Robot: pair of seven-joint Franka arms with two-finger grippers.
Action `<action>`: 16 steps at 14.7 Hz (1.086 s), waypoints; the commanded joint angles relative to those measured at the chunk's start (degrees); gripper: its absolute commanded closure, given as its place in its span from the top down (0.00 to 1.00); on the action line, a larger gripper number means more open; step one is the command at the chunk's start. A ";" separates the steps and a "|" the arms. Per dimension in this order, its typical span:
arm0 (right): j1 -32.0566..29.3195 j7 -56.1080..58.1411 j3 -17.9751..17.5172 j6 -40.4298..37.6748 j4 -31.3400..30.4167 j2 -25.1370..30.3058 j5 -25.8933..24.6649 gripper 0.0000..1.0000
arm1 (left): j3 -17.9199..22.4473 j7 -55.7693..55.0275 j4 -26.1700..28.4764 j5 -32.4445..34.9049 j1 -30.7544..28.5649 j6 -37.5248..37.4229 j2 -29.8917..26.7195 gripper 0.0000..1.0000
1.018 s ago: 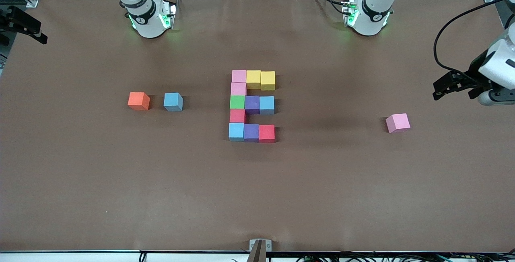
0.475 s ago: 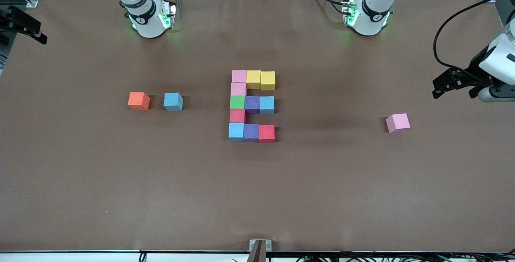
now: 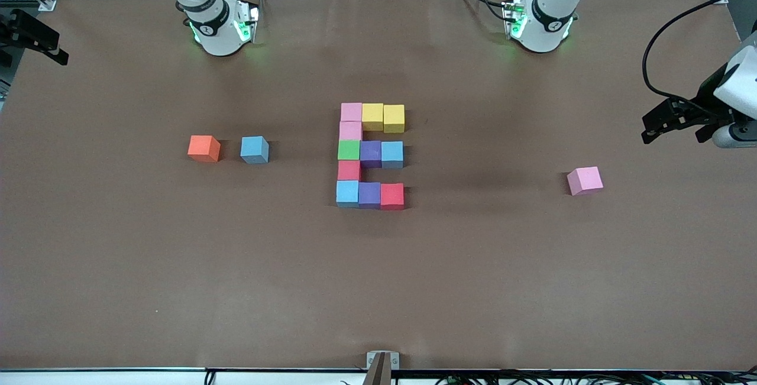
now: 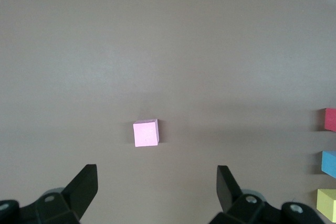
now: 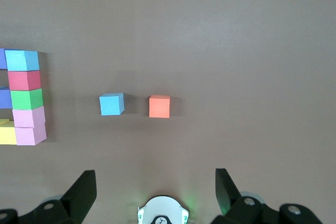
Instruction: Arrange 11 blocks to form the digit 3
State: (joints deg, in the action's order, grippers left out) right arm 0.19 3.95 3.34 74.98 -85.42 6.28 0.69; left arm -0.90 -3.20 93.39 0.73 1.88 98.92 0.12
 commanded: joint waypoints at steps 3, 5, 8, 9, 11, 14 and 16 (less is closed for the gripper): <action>0.08 -0.79 -0.18 0.25 -0.71 0.67 -0.78 1.00 | 0.11 0.92 -1.01 -1.08 0.67 -1.01 -0.64 1.00; 0.16 -0.70 -0.18 0.34 -0.71 0.67 -0.78 1.00 | 0.20 1.00 -1.71 -1.08 0.59 -1.10 -0.64 1.00; 0.16 -0.70 -0.18 0.52 -0.71 0.67 -0.78 1.00 | 0.20 1.27 -2.77 -1.00 0.32 -1.71 -0.64 1.00; 0.16 -0.70 -0.18 0.60 -0.71 0.67 -0.78 1.00 | 0.20 1.27 -3.38 -1.00 0.32 -2.85 -0.73 1.00; 0.16 -0.70 -0.18 0.52 -0.71 0.67 -0.78 1.00 | 0.37 0.48 -4.35 -1.08 0.41 -4.52 -0.64 1.00; 0.25 -0.70 -0.18 0.52 -0.71 0.67 -0.78 1.00 | 0.37 0.56 -4.35 -1.08 0.32 -4.53 -0.56 1.00; 0.25 -0.61 -0.18 0.60 -0.71 0.67 -0.78 1.00 | 0.37 0.48 -4.27 -1.08 0.32 -4.53 -0.56 1.00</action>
State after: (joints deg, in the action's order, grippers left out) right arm 0.19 3.95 3.31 75.18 -85.42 6.28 0.66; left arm -0.81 -3.20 89.56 0.73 2.22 95.50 0.06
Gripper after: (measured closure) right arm 0.000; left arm 0.000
